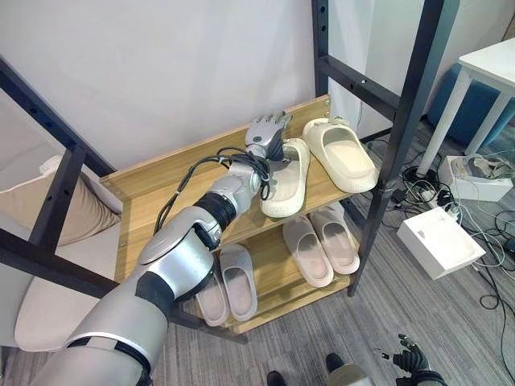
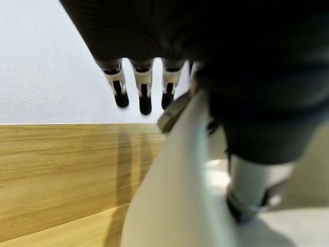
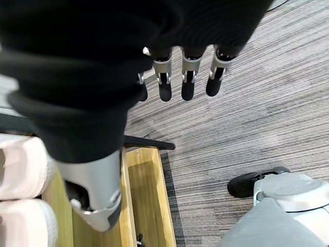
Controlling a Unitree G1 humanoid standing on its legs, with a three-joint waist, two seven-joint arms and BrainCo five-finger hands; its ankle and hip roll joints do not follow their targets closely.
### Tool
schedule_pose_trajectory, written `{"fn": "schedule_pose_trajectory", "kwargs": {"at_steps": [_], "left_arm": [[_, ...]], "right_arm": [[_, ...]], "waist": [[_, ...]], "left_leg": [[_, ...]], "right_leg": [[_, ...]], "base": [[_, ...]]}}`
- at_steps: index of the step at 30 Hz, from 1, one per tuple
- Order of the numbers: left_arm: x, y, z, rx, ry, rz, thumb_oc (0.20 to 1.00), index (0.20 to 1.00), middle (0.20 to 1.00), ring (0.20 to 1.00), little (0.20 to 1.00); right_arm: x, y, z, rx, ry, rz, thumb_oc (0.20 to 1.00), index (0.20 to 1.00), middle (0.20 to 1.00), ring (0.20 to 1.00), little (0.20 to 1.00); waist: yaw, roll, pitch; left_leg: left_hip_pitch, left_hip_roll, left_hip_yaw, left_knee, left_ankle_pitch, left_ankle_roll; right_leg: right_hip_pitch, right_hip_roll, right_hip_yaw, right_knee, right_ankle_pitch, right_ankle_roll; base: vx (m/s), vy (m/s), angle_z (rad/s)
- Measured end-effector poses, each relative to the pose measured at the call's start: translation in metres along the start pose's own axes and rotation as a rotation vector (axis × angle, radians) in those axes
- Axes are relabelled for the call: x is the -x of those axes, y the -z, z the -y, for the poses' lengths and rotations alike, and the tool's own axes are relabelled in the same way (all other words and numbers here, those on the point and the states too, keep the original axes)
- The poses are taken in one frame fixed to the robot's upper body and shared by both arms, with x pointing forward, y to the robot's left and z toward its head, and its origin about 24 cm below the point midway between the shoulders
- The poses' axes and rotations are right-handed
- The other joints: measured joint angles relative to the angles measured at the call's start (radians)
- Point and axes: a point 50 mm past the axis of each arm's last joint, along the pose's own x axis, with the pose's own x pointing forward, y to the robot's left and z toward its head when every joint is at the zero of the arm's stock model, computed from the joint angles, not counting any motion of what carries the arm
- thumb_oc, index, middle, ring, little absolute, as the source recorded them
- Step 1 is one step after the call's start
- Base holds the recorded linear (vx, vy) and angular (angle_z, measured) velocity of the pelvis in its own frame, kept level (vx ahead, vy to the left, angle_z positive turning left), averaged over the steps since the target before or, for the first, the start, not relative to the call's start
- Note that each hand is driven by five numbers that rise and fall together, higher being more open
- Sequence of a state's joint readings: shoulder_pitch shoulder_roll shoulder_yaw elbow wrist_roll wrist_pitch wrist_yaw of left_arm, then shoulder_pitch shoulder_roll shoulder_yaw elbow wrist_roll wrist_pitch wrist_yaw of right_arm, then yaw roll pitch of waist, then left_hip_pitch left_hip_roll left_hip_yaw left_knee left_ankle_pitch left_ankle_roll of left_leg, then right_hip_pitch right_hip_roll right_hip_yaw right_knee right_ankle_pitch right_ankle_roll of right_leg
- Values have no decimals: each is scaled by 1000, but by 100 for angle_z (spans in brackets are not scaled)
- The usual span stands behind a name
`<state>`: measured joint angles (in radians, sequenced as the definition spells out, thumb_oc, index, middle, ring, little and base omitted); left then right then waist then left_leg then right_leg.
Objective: Arrange the slippers neatly on the shoe rack.
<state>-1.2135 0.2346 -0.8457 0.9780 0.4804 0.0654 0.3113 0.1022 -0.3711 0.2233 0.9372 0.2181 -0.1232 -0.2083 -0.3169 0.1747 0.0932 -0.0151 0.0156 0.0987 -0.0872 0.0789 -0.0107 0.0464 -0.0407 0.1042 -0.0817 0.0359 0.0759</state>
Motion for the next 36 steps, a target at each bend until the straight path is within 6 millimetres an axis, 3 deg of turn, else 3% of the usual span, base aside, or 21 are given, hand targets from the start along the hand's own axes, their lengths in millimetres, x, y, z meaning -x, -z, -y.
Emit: {"fn": "schedule_pose_trajectory", "kwargs": {"at_steps": [5,9,18,21,23,24,26,27,29,32,36], "left_arm": [[7,-36,-15,86,-54,193,1000,1000,1000,1000,1000],[12,-44,-18,130,-51,246,1000,1000,1000,1000,1000],[30,-25,-21,202,-48,249,1000,1000,1000,1000,1000],[49,-19,-44,435,-142,290,1000,1000,1000,1000,1000],[59,-13,-50,536,-154,300,1000,1000,1000,1000,1000],[76,-3,-51,689,-133,317,1000,1000,1000,1000,1000],[89,1,-44,827,-101,312,1000,1000,1000,1000,1000],[103,4,-30,972,-59,286,1000,1000,1000,1000,1000],[115,5,-13,1096,10,253,1000,1000,1000,1000,1000],[127,8,5,1260,82,190,1000,1000,1000,1000,1000],[131,4,15,1392,167,173,1000,1000,1000,1000,1000]], "right_arm": [[-1,-2,0,-28,2,-1,1000,1000,1000,1000,1000],[-2,-4,-2,-34,-6,0,1000,1000,1000,1000,1000],[-2,-3,-8,-55,-23,-23,1000,1000,1000,1000,1000],[0,2,-8,-57,-30,-36,1000,1000,1000,1000,1000],[1,5,-9,-74,-29,-47,1000,1000,1000,1000,1000],[2,5,-11,-98,-32,-47,1000,1000,1000,1000,1000],[4,10,-13,-99,-39,-62,1000,1000,1000,1000,1000],[6,15,-17,-102,-56,-78,1000,1000,1000,1000,1000],[7,19,-18,-100,-61,-98,1000,1000,1000,1000,1000],[7,21,-18,-100,-64,-103,1000,1000,1000,1000,1000],[6,19,-19,-93,-70,-100,1000,1000,1000,1000,1000]], "waist": [[38,-7,4],[79,-16,7],[111,-21,4],[119,-32,3],[128,-37,3],[132,-40,3],[143,-42,2],[157,-45,3],[174,-48,5],[185,-52,5],[187,-55,3]], "left_leg": [[0,-1,-30,0,4,-2],[-4,-2,-42,-1,1,-7],[-4,-4,-65,5,16,2],[-1,-3,-75,5,19,2],[0,-3,-81,5,19,2],[1,-3,-85,5,19,2],[1,-3,-89,1,18,0],[1,-3,-95,-1,8,-12],[-1,-4,-99,-1,8,-13],[-3,-5,-104,-1,8,-13],[-3,-6,-109,-1,10,-13]], "right_leg": [[6,1,-28,0,-2,-2],[8,1,-42,0,-7,-2],[24,1,-67,0,-9,-5],[31,3,-77,0,-9,-5],[35,4,-81,0,-10,-6],[36,4,-82,-1,-12,-8],[36,4,-91,-4,-17,-8],[36,5,-97,-6,-21,-8],[35,5,-99,-6,-25,-2],[36,4,-102,-5,-27,1],[38,4,-105,-6,-25,-2]], "base": [[-42,-4,18],[-26,-3,9],[-8,-3,8],[0,-4,8],[18,-2,6],[33,-6,9],[17,-6,13],[0,-3,11],[-5,1,7],[1,2,5],[1,3,3]]}}
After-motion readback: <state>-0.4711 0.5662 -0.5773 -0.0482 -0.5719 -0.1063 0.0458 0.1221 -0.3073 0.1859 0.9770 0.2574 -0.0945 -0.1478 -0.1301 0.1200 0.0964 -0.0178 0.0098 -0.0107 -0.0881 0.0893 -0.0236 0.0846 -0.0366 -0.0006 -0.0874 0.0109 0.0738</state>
